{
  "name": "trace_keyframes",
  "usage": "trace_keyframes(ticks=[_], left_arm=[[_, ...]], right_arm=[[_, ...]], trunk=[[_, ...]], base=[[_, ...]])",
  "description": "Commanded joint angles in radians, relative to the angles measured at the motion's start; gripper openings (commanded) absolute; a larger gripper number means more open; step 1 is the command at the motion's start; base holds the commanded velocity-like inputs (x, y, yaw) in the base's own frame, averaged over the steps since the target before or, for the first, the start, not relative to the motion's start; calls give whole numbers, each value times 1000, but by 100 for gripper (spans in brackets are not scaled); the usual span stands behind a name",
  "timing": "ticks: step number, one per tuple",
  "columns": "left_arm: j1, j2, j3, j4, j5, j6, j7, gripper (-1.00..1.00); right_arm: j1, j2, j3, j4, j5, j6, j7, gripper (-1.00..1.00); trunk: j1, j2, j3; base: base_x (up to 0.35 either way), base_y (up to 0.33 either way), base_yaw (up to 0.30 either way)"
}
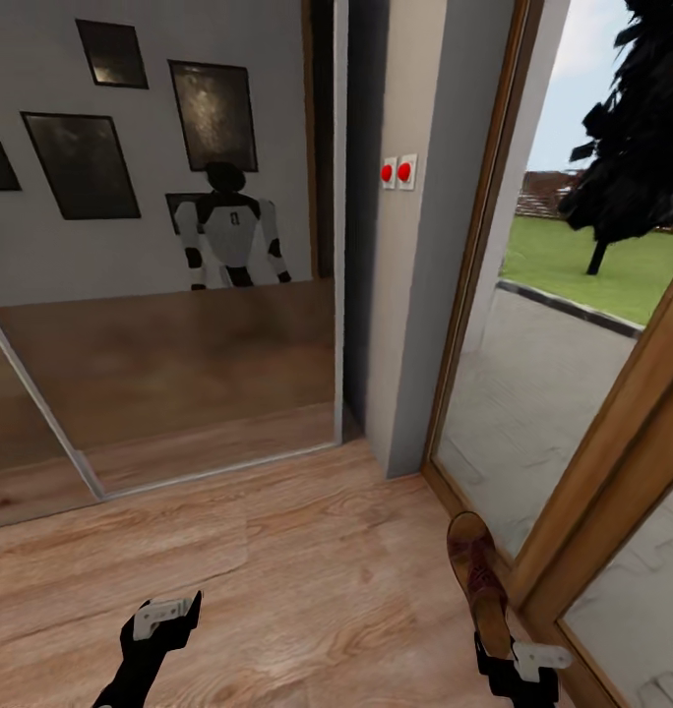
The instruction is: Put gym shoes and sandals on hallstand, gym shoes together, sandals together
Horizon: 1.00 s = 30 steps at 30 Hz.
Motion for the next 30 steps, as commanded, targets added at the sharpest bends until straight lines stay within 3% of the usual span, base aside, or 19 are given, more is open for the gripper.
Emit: trace_keyframes(ticks=[1, 9, 22, 30], left_arm=[[-1, -1, 8, 1, -10, -4, -7, 100], [-1, -1, 8, 1, -10, -4, -7, 100], [-1, -1, 8, 1, -10, -5, -7, 100], [-1, -3, 8, 1, -11, -6, -7, 100]], right_arm=[[-1, 1, -9, 0, 6, -3, 6, -100], [-1, 1, -9, -1, 6, -3, 7, -100], [-1, 1, -9, 0, 6, -3, 7, -100], [-1, 1, -9, 0, 6, -3, 7, -100]], trunk=[[0, 0, 0], [0, 0, 4], [0, 0, 12], [0, 0, 16]], base=[[89, -96, 277], [65, -197, 277], [1, -15, 277], [0, -223, 277]])
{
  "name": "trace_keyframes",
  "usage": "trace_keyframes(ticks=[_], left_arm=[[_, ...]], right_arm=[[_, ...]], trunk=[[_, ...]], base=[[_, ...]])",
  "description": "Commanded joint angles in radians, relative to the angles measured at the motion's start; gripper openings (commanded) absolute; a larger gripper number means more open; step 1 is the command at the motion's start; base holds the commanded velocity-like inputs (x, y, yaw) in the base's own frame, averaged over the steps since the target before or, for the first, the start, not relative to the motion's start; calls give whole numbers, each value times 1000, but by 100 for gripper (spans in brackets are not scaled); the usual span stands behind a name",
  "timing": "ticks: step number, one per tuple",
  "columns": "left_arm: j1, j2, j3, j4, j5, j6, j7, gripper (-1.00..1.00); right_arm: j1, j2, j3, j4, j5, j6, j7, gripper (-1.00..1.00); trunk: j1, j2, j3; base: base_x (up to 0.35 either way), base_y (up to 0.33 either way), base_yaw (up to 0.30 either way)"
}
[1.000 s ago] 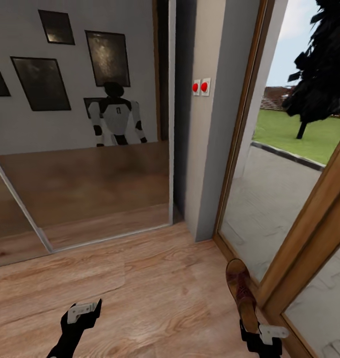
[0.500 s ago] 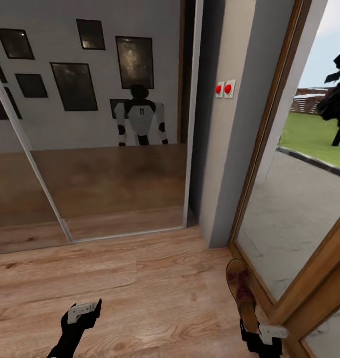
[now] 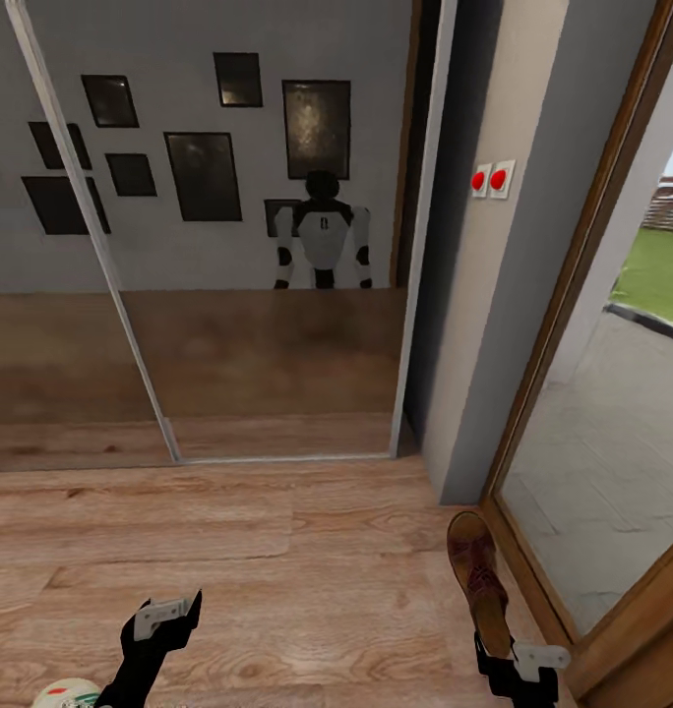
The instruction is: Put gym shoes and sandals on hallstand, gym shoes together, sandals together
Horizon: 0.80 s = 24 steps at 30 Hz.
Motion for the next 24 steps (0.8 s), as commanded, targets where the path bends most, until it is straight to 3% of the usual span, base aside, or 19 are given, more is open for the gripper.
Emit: trace_keyframes(ticks=[1, 11, 24], left_arm=[[-1, -1, 8, 0, -10, -4, -7, 100], [-1, -1, 8, 0, -10, -4, -7, 100], [-1, 2, 8, 0, -9, -4, -7, 100]], right_arm=[[-1, 1, -8, 1, 6, -3, 6, -100], [-1, 1, -8, 1, 6, -3, 6, -100], [-1, 1, -8, 1, 6, -3, 6, -100]], trunk=[[0, 0, 0], [0, 0, 5], [0, 0, 13]], base=[[14, -268, 277], [108, -248, 277], [82, -56, 277]])
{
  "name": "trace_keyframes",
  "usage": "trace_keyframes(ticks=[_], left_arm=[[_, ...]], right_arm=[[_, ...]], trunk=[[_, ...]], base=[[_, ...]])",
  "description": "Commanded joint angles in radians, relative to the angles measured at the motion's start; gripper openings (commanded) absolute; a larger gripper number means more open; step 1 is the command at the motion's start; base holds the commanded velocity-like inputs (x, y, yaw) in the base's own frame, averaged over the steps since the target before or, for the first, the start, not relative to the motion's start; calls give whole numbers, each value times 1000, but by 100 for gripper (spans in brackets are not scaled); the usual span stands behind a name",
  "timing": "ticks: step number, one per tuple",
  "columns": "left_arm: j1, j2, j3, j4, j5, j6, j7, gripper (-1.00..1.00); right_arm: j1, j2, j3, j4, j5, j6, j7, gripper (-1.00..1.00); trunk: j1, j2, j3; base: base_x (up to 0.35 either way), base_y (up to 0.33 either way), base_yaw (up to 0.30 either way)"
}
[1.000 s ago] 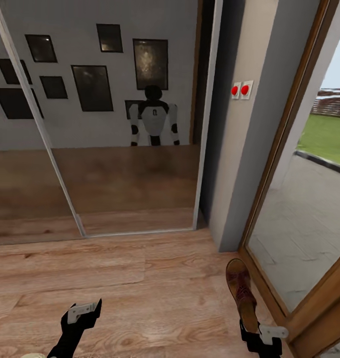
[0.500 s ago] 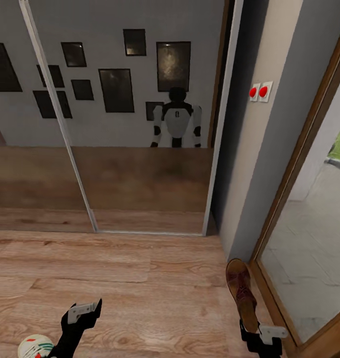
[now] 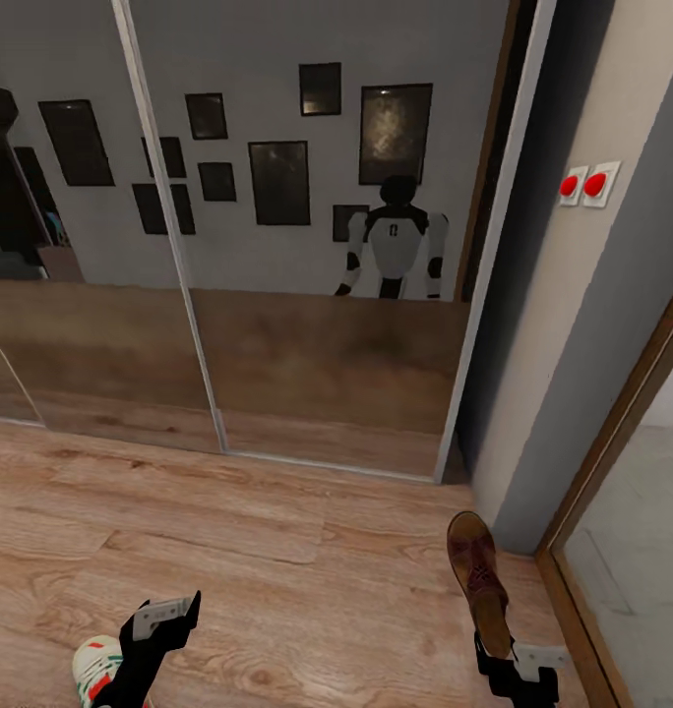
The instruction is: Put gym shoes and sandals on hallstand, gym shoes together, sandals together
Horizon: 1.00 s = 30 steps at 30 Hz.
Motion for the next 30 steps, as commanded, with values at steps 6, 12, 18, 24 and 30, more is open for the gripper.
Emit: trace_keyframes(ticks=[6, 12, 18, 24, 30], left_arm=[[-1, -1, 9, 1, -10, -4, -7, 100], [-1, -1, 8, 1, -10, -4, -7, 100], [-1, -1, 8, 1, -10, -4, -7, 100], [-1, -1, 8, 1, -10, -4, -7, 100], [-1, -1, 8, 1, -10, -4, -7, 100]], right_arm=[[-1, 1, -8, 1, 6, -3, 6, -100], [-1, 1, -8, 1, 6, -3, 6, -100], [-1, 1, -8, 0, 6, -3, 6, -100], [-1, 1, -8, 0, 6, -3, 6, -100], [-1, 1, -8, -1, 6, -3, 6, -100]], trunk=[[0, 0, 3], [0, 0, 6], [0, 0, 9], [0, 0, 13], [0, 0, 16]], base=[[262, -192, 277], [206, -143, 277], [15, -9, 277], [4, -1, 277], [69, -154, 277]])
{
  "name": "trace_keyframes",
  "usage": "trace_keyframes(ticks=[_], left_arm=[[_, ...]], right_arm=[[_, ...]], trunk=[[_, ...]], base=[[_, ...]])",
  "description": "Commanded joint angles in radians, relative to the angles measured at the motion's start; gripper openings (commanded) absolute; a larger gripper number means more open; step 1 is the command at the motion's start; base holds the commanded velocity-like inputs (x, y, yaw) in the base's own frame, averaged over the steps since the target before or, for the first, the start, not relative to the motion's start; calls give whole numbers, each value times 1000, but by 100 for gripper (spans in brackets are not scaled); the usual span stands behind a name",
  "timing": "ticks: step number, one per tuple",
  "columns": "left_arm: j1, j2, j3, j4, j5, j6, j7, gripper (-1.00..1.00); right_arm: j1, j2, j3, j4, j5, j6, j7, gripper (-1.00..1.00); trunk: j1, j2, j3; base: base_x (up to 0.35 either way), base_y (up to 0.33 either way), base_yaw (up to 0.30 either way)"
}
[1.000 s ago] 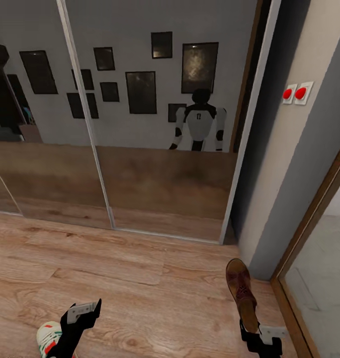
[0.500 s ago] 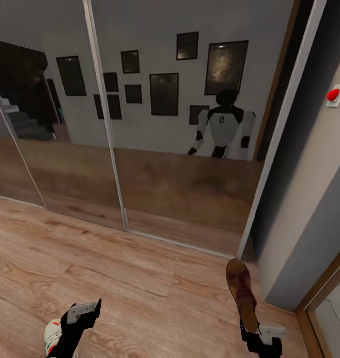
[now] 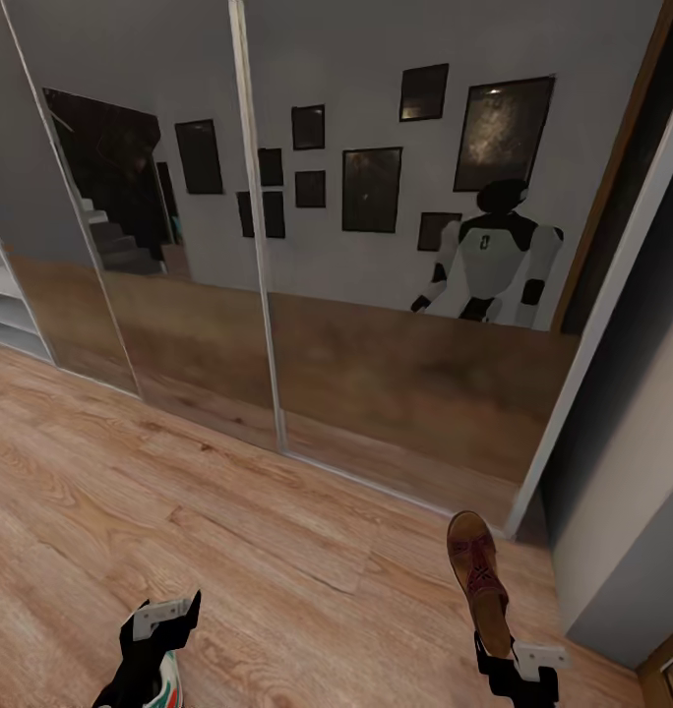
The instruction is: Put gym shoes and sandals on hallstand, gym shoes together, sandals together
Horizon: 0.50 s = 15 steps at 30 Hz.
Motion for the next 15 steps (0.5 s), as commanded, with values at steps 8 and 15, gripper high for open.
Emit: trace_keyframes(ticks=[8, 15], left_arm=[[-1, -1, 9, 1, -10, -4, -7, 100], [-1, -1, 19, 0, -10, -4, -7, 100]], right_arm=[[-1, 1, -8, 1, 6, -3, 6, -100], [-1, 1, -8, 1, 6, -3, 6, -100]], trunk=[[0, 0, 4], [0, 0, 8]], base=[[17, -115, 277], [0, -4, 277]])
